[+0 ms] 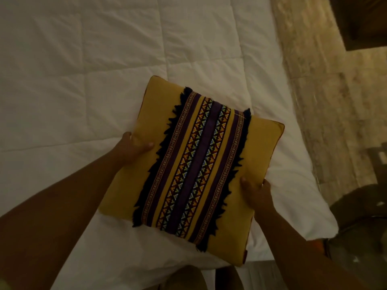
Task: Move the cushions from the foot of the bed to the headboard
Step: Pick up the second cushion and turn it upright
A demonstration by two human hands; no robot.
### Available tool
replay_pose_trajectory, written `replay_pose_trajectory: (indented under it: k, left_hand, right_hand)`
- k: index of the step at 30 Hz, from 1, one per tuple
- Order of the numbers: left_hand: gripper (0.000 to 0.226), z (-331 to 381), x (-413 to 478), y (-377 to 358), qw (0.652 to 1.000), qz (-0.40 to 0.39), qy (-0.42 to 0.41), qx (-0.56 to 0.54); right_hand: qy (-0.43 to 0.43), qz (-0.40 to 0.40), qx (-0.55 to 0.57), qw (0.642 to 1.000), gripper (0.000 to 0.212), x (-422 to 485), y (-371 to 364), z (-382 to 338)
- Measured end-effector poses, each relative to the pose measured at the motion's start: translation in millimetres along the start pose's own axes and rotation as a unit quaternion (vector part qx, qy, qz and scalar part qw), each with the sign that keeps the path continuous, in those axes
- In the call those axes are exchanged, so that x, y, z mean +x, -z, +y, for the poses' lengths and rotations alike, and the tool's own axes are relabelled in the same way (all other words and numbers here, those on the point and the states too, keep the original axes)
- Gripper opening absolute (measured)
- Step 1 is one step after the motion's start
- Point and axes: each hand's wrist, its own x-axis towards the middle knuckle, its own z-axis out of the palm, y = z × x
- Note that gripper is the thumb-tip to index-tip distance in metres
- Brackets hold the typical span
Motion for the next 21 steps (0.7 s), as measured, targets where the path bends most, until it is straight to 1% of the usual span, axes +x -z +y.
replay_pose_trajectory:
  k: [2, 3, 6, 7, 9, 10, 13, 14, 15, 17, 21]
  left_hand:
    - [0.072, -5, -2, -5, 1.0, 0.0, -0.02, -0.017]
    - [0.065, -6, -5, -7, 0.999, 0.006, -0.031, -0.026]
    - [0.078, -6, -13, -11, 0.997, 0.051, -0.033, -0.044]
    - [0.077, -6, -18, -12, 0.996, 0.065, -0.034, -0.053]
    - [0.071, -10, -33, -14, 0.993, 0.068, -0.044, -0.09]
    - [0.072, -13, -43, -14, 0.991, 0.067, -0.043, -0.105]
    - [0.094, -29, -73, -15, 0.985, 0.068, -0.016, -0.159]
    - [0.098, -36, -83, -15, 0.981, 0.071, -0.008, -0.178]
    - [0.097, -43, -91, -18, 0.978, 0.077, -0.001, -0.196]
    - [0.089, -57, -104, -27, 0.97, 0.087, 0.016, -0.225]
    - [0.07, -84, -104, -53, 0.963, 0.071, 0.017, -0.258]
  right_hand:
    - [0.008, -0.006, 0.008, 1.0, 0.103, 6, 3, -1]
    - [0.013, -0.005, 0.013, 1.0, 0.1, 7, 4, -2]
    - [0.045, 0.013, 0.022, 0.999, 0.088, 4, 4, -6]
    - [0.059, 0.017, 0.02, 0.998, 0.085, 1, 4, -9]
    - [0.087, 0.018, 0.011, 0.996, 0.084, -3, 5, -19]
    - [0.098, 0.013, 0.0, 0.995, 0.084, -3, 7, -24]
    - [0.123, -0.015, -0.044, 0.991, 0.084, -1, 16, -47]
    - [0.129, -0.03, -0.052, 0.99, 0.084, 1, 19, -55]
    - [0.133, -0.046, -0.06, 0.988, 0.084, 4, 21, -62]
    - [0.139, -0.071, -0.079, 0.985, 0.084, 14, 21, -74]
    - [0.129, -0.085, -0.112, 0.982, 0.082, 34, 14, -71]
